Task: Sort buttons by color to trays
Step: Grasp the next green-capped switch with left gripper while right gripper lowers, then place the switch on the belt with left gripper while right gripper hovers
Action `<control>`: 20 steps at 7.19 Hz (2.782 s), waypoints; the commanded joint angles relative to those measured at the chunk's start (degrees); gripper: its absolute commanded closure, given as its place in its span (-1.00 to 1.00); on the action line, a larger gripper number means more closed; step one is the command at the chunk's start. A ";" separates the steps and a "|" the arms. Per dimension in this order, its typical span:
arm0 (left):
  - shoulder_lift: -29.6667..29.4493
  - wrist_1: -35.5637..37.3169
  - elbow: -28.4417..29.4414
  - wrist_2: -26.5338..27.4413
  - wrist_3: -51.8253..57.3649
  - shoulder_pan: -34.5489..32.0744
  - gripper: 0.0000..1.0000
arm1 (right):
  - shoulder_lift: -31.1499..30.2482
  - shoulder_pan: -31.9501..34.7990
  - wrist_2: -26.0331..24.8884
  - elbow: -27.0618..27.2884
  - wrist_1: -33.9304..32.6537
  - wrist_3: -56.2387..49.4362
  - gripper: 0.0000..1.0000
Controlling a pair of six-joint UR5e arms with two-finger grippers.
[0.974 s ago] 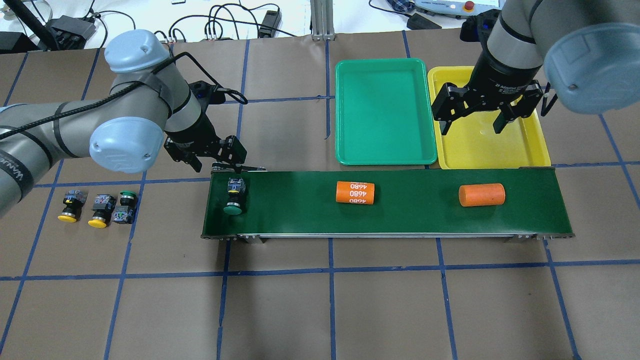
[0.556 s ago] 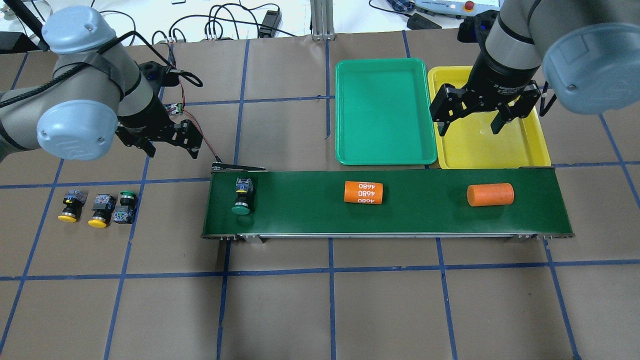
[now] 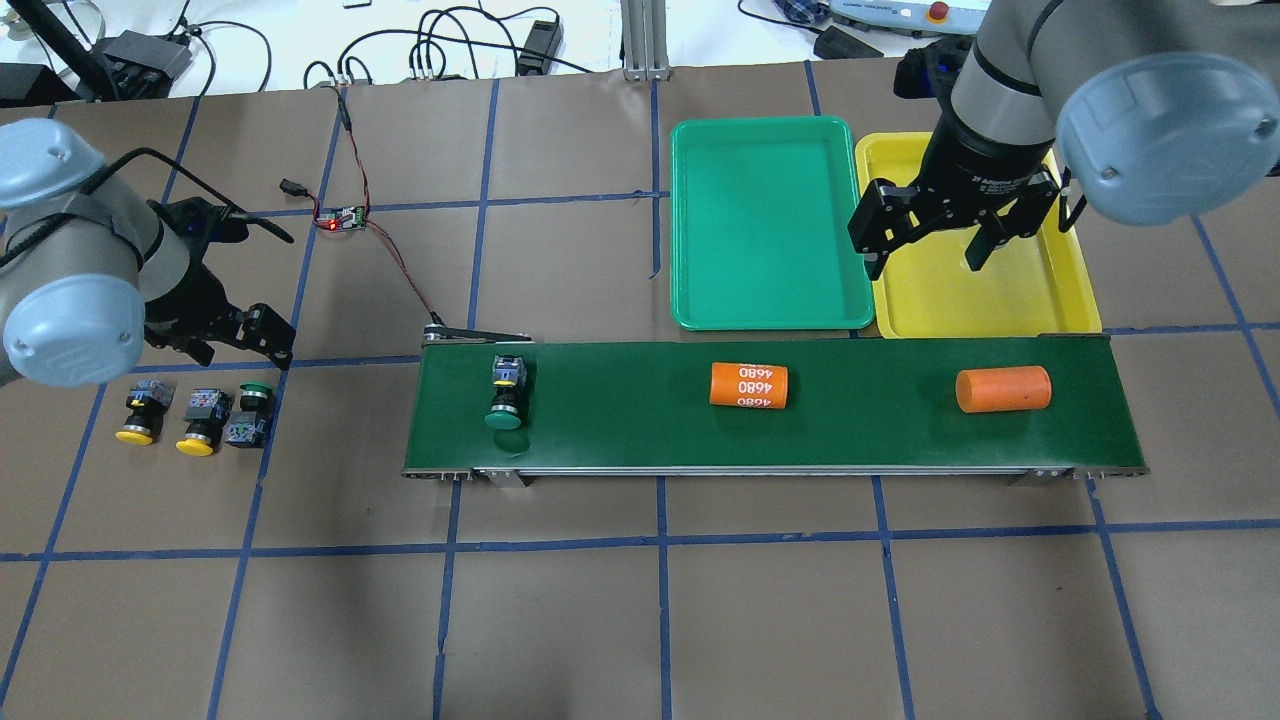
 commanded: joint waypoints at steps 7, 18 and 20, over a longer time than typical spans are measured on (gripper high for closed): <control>-6.19 6.86 -4.23 0.05 9.49 2.69 -1.00 | 1.94 2.53 4.20 2.46 -1.20 5.63 -1.00; -1.11 -2.87 4.88 0.22 2.84 -2.91 1.00 | 3.43 3.50 7.45 5.71 -7.01 6.94 -1.00; 0.38 -12.08 11.12 -1.08 -7.60 -8.71 1.00 | 3.70 3.68 7.36 5.71 -7.71 6.95 -1.00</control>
